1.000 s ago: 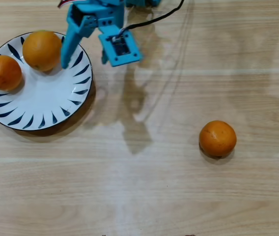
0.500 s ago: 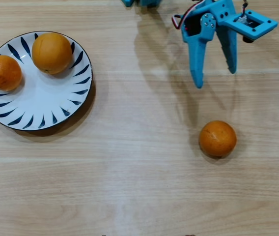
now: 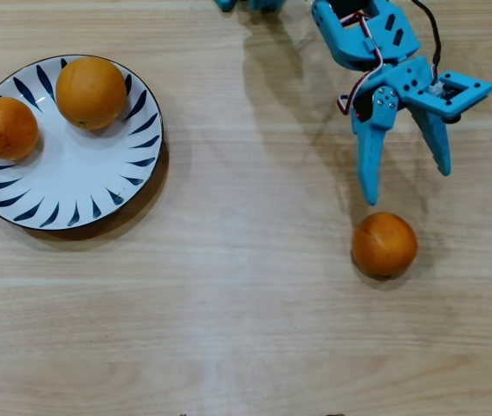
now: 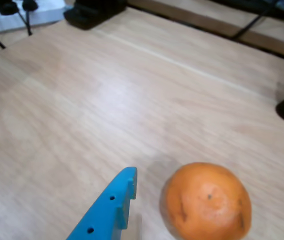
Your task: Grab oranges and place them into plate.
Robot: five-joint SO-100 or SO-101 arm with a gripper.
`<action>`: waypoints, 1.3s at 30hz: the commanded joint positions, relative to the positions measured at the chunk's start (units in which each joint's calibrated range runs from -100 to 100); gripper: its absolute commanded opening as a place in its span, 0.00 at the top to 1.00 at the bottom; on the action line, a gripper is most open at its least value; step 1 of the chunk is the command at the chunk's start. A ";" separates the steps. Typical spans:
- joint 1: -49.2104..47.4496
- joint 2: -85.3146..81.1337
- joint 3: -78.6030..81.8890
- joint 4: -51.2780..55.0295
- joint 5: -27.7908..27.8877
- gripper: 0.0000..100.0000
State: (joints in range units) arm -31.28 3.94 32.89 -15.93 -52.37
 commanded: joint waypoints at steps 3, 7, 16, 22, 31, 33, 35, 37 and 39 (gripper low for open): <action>0.07 10.60 -12.29 -1.38 -1.21 0.62; 0.63 17.45 -17.45 -1.38 -1.21 0.62; 2.49 27.68 -23.43 -1.04 -1.21 0.62; 3.78 31.40 -23.61 -0.70 -1.21 0.61; 5.71 33.43 -22.98 -0.61 -1.26 0.62; 5.88 33.43 -22.98 -0.61 -1.26 0.62; 5.96 33.43 -22.98 -0.61 -1.26 0.62; 5.96 33.43 -22.98 -0.61 -1.26 0.66; 5.96 33.43 -22.98 -0.61 -1.26 0.70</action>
State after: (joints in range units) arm -25.37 37.20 10.31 -16.71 -53.36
